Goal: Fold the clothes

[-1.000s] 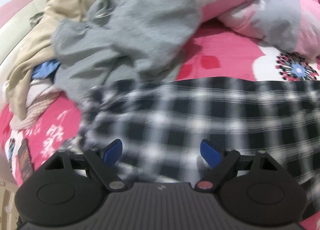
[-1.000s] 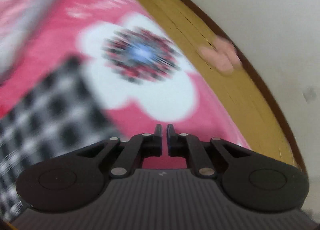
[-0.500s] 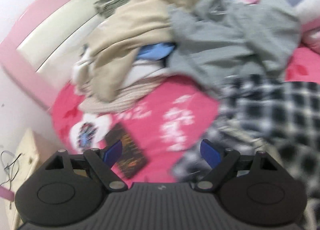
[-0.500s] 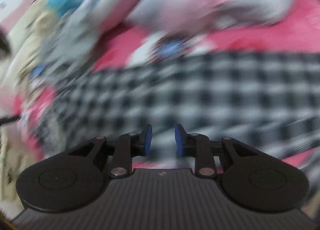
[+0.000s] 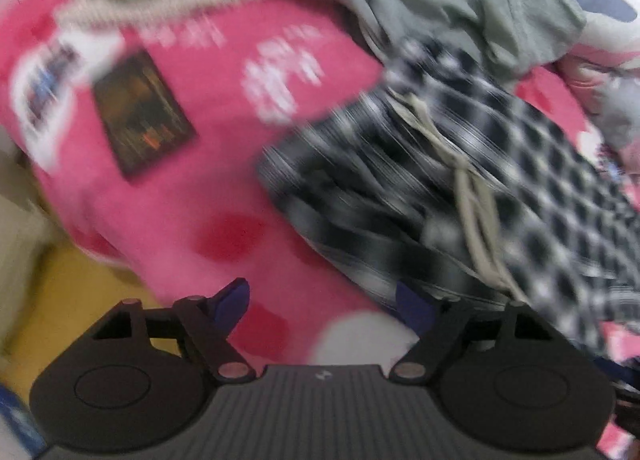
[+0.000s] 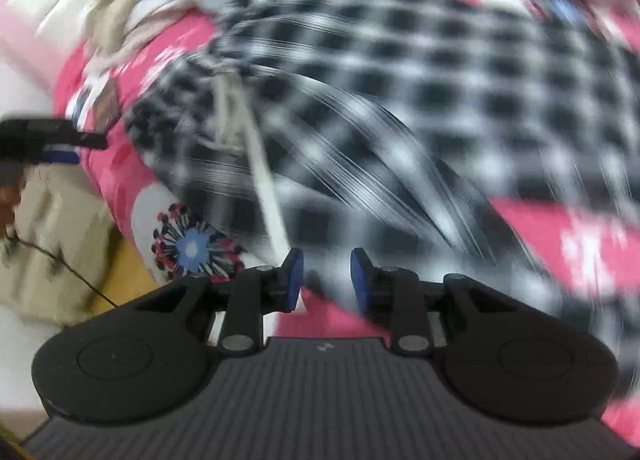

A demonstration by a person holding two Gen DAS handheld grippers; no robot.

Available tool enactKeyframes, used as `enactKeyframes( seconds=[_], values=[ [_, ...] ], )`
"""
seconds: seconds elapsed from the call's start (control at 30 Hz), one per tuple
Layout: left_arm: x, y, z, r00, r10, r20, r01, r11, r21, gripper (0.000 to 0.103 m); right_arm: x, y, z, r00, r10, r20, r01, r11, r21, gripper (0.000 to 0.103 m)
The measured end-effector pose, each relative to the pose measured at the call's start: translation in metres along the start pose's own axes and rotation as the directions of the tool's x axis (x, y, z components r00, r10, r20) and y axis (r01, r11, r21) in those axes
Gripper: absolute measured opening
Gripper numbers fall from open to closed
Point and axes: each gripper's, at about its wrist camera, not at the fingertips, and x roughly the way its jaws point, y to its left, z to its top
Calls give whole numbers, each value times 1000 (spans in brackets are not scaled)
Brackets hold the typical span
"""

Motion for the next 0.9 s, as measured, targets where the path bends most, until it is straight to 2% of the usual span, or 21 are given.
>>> enactKeyframes(
  seconds=[0.13,0.17,0.23,0.33,0.5,0.53,0.67,0.73,0.77,0.83,0.9],
  values=[
    [20,3,1,992,-106,-63,100,990,-95,79,32,17,36,999,37,16,-33,982,-188,25],
    [24,4,4,990,-119,-71,111,987,-113,79,42,16,44,999,37,0,-36,978,-203,25],
    [31,6,9,985,-146,-88,132,980,-147,79,66,9,52,994,66,-89,-80,983,-166,25],
    [42,9,16,977,-184,-110,160,967,-198,79,60,18,38,984,104,-143,-127,980,-155,27],
    [57,9,22,974,-174,-145,144,970,-195,73,43,35,10,961,165,-220,-199,970,-143,27],
    [58,8,22,975,-168,-146,139,972,-187,73,39,41,6,963,158,-220,-195,968,-156,27],
    [58,7,18,984,-129,-123,109,981,-161,54,24,64,-8,975,104,-197,-150,961,-234,32],
    [58,10,17,986,-119,-116,98,981,-170,45,20,71,-13,975,96,-200,-147,956,-256,35],
    [58,11,16,987,-115,-114,94,980,-175,37,21,73,-14,974,97,-206,-150,955,-255,35],
    [57,17,14,987,-118,-111,95,977,-191,30,20,75,-13,966,136,-219,-186,955,-230,35],
    [54,23,12,987,-123,-103,100,974,-204,10,20,76,-11,954,194,-228,-239,951,-194,34]
  ],
)
